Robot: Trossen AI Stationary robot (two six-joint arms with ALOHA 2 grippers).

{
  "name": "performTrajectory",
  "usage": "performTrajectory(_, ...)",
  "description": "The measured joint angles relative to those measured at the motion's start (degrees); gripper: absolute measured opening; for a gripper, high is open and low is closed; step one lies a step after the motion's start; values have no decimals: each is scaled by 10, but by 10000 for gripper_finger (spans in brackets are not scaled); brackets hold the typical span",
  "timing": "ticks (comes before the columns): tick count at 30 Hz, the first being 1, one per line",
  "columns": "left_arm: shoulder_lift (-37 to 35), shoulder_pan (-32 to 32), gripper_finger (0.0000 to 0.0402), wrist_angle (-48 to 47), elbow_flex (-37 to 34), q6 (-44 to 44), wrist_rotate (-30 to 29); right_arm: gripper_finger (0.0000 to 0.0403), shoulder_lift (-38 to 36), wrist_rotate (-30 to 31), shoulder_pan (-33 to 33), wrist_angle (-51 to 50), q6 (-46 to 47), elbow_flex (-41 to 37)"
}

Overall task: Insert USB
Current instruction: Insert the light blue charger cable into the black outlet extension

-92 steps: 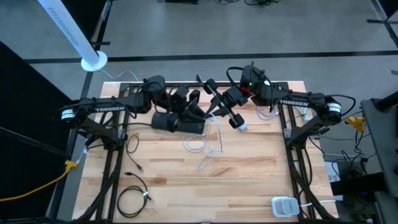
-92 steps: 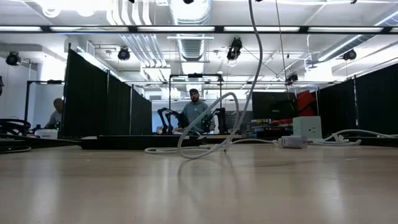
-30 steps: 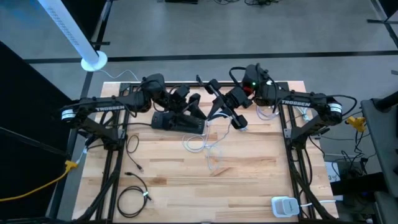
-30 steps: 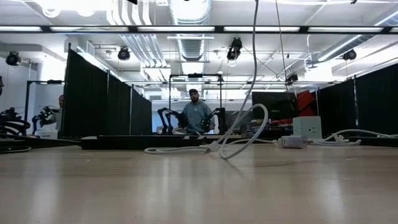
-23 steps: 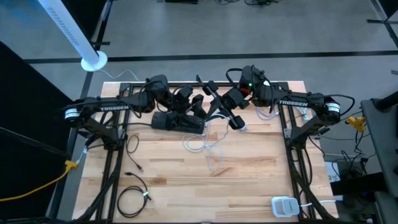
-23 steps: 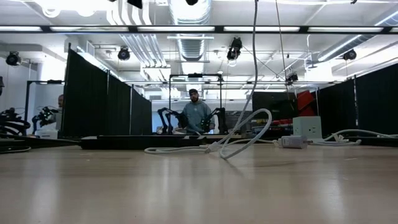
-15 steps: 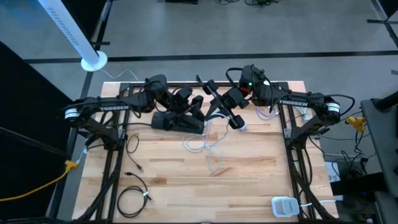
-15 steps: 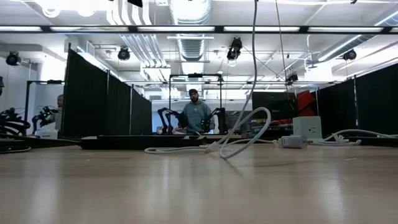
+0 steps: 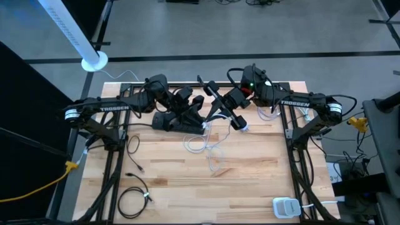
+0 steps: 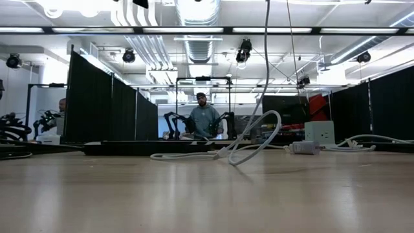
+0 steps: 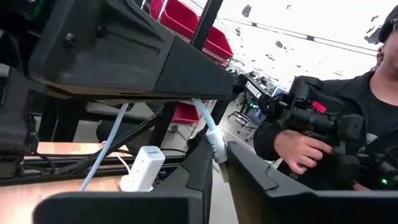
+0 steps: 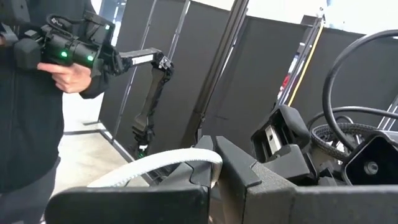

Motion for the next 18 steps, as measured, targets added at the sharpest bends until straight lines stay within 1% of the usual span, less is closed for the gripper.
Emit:
performTrajectory(2,0,0,32,-1,0,-7,1,0,0,0,0,-6,-3,0)
performTrajectory(5,0,0,53,-1,0,-20,2,0,0,0,0,-15,-10,0)
performTrajectory(12,0,0,136,-5,0,-45,-1,0,0,0,0,-18,-10,0)
performTrajectory(14,0,0,153,-8,0,-49,-10,0,0,0,0,-18,-10,0)
performTrajectory(16,0,0,155,-17,0,-46,-26,0,0,0,0,-18,-10,0)
performTrajectory(18,0,0,134,-23,0,-38,-35,0,0,0,0,-18,-10,0)
